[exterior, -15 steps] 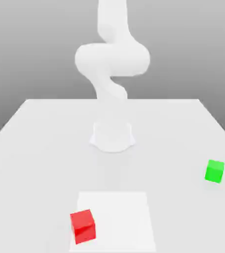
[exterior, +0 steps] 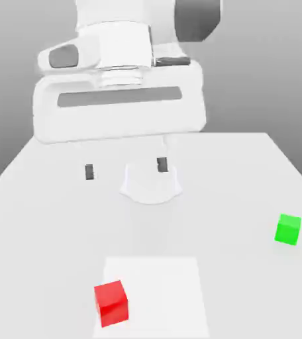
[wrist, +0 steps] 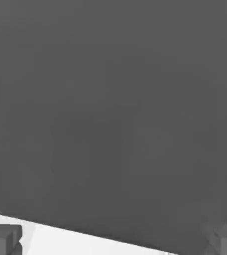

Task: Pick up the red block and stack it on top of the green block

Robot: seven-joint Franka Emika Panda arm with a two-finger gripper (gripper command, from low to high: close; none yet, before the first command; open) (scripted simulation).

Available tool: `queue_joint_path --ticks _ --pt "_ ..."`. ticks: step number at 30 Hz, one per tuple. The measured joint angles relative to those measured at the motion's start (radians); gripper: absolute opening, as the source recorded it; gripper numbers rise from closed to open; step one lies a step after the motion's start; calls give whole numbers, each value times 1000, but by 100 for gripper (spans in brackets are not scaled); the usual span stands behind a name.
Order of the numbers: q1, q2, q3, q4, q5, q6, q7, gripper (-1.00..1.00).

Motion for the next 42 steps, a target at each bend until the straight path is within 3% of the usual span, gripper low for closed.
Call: queue_joint_path --ticks 9,13,14,21,26,32,42 --pt "-32 316 -19 -79 -16 146 -158 0" --pt "-68 459 28 -63 43 257 -214 0" --pt "-83 495 46 -58 60 286 -227 -100" --pt "-88 503 51 -57 62 292 -228 -100" --pt "-61 348 8 -83 -26 165 -163 -100" --pt "82 264 142 -132 -62 129 -130 -100" --pt "449 150 349 -218 -72 102 -112 -100"
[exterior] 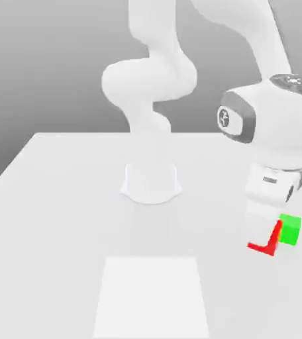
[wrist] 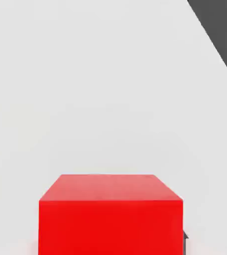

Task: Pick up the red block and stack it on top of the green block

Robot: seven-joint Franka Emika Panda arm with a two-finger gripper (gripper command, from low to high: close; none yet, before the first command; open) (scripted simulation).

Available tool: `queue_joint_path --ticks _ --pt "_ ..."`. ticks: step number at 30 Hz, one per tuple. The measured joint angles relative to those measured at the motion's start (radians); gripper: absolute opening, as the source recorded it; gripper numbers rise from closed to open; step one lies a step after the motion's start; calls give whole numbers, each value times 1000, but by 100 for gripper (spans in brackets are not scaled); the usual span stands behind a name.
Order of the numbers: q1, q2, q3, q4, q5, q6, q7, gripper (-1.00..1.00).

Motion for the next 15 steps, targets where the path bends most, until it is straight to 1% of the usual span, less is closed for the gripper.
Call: queue_joint_path --ticks 4,6,8,11,12,15 --pt "148 -49 64 -35 -1 -10 5 -100" --pt "199 -57 91 -49 -7 -3 12 -100" --pt "208 -8 90 -51 -37 48 34 -100" --pt "209 96 72 -47 -110 146 86 -100" --pt "216 128 59 -46 -135 176 104 100" --pt "216 128 59 -46 -135 176 104 100"
